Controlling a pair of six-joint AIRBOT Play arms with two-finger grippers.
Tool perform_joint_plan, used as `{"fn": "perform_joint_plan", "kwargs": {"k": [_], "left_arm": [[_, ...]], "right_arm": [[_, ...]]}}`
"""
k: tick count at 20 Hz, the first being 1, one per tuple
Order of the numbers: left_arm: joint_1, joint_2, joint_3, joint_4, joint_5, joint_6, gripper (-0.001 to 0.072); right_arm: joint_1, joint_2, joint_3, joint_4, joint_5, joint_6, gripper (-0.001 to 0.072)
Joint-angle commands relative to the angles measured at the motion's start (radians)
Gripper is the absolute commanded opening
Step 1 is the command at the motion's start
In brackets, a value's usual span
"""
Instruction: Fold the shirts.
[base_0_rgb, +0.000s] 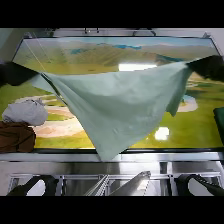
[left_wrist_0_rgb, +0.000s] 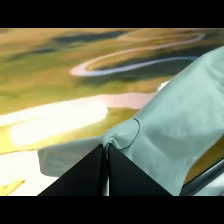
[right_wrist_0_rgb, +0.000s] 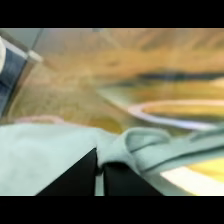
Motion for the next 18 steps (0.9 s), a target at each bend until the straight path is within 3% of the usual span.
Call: {"fn": "perform_joint_plan", "kwargs": {"k": [1,2,3,4,7,10,12,18], "left_arm": [[0.001,-0.19,-0.154,-0.004,0.196,0.111,0.0026],[0.001,-0.246,-0.143,-0.003,0.217,0.111,0.0161],[0.006,-0.303,-0.111,-0.003,0.205,0.11,0.049],[0.006,-0.349,-0.071,-0.002,0.166,0.101,0.0712],[0.016,-0.46,0.057,-0.001,-0.037,0.087,0.0704],[0.015,-0.54,0.131,0.023,-0.201,0.026,0.0703],[0.015,-0.568,0.131,0.061,-0.18,0.019,0.0703],[0.015,-0.659,0.132,0.145,-0.064,-0.018,0.0703]], "right_arm": [[0.047,-0.291,-0.021,0.018,-0.088,-0.052,0.0285],[0.043,-0.36,0.003,0.046,-0.077,-0.056,0.034],[0.03,-0.414,0.037,0.063,-0.031,-0.058,0.0355],[0.011,-0.44,0.069,0.063,0.031,-0.059,0.0355],[-0.056,-0.42,0.089,0.036,0.171,-0.058,0.0342],[-0.087,-0.396,0.063,-0.166,0.236,0.007,0.0342],[-0.087,-0.37,-0.02,-0.25,0.237,0.035,0.0341],[-0.06,-0.18,-0.463,-0.222,0.193,0.052,0.0347]]}}
